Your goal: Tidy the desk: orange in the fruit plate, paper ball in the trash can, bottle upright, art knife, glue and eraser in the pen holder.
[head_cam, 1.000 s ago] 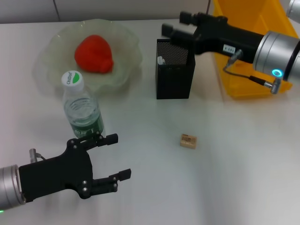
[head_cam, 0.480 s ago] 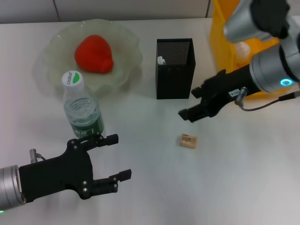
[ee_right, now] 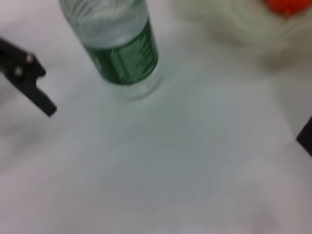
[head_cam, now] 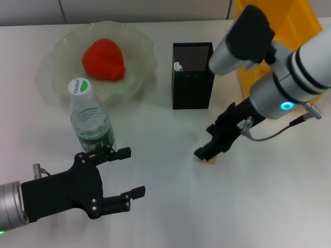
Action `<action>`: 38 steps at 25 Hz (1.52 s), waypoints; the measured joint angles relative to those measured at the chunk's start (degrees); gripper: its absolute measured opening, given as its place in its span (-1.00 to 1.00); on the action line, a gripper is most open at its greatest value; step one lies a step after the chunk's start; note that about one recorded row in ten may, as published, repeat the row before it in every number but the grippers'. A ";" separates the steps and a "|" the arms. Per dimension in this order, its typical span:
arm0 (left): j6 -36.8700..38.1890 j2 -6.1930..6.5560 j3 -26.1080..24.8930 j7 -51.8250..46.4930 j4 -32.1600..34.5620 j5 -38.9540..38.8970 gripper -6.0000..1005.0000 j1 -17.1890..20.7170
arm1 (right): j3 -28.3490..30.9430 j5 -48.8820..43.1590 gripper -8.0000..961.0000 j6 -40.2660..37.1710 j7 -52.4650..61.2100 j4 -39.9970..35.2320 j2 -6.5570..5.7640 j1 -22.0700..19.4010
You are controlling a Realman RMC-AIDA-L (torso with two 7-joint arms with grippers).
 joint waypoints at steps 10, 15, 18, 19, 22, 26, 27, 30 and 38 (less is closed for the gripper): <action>0.00 0.00 0.00 0.00 0.00 0.00 0.62 -0.09 | -5.20 -1.77 0.38 2.26 1.53 2.55 0.12 1.44; 0.00 0.00 0.01 0.00 0.00 0.00 0.62 -0.09 | -9.28 -4.12 0.28 3.86 3.73 2.77 0.13 1.85; 0.00 0.00 0.00 0.04 0.00 0.00 0.62 -0.09 | -11.23 -4.97 0.22 5.05 4.64 2.95 0.13 2.04; 0.00 0.00 0.01 0.06 0.00 0.00 0.62 -0.09 | -12.14 -4.95 0.20 5.65 4.85 3.10 0.15 2.16; 0.00 0.00 0.00 0.06 0.00 0.00 0.62 -0.13 | -12.84 -4.90 -0.03 6.01 5.08 3.13 0.21 2.20; -0.10 0.00 0.01 0.13 0.00 0.00 0.62 -0.16 | -13.74 -4.88 -0.22 6.17 5.77 3.13 0.29 2.45; -0.17 0.00 0.00 0.23 0.00 0.00 0.62 -0.12 | -13.79 -4.87 -0.24 6.18 5.89 3.05 0.29 2.55; -0.24 0.00 0.01 0.31 0.00 0.00 0.62 -0.10 | -13.38 -4.81 -0.29 6.18 5.96 2.75 0.30 2.57; -0.08 0.01 0.01 0.43 0.00 0.00 0.62 0.12 | -4.50 -4.75 -0.45 2.08 7.67 -20.19 0.15 -5.66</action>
